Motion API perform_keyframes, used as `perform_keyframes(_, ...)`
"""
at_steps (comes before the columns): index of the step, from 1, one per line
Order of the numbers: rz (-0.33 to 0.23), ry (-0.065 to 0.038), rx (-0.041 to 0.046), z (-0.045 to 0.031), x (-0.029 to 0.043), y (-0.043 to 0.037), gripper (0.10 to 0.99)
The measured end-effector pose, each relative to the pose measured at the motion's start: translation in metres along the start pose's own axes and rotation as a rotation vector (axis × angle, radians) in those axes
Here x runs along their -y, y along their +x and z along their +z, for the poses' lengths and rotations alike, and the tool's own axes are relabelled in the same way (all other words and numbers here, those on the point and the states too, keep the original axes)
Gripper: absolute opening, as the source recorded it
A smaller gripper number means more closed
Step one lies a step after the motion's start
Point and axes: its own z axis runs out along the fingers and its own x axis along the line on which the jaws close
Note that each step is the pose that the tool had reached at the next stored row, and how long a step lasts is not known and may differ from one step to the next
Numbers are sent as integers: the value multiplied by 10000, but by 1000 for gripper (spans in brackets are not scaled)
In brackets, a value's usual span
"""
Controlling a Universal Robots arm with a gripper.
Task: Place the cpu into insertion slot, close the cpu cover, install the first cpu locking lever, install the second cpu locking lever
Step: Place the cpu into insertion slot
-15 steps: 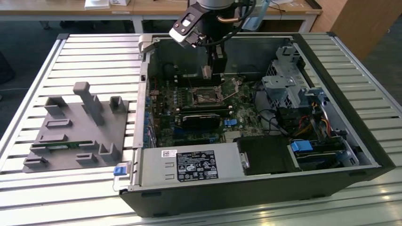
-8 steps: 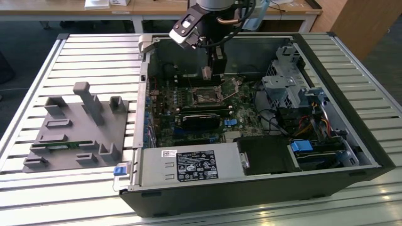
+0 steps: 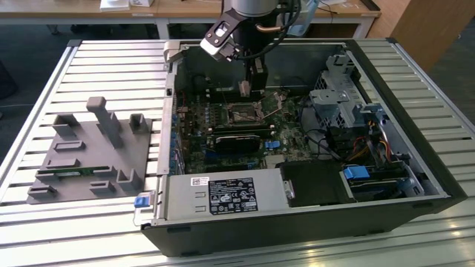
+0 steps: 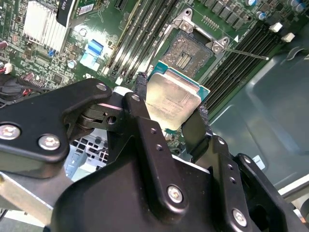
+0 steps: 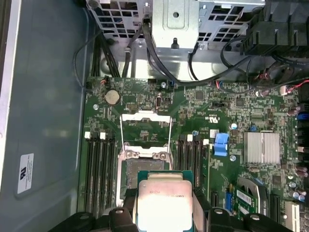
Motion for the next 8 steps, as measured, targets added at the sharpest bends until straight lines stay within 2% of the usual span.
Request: perform_keyframes(8,-1,-7,9,101,9,-2,541)
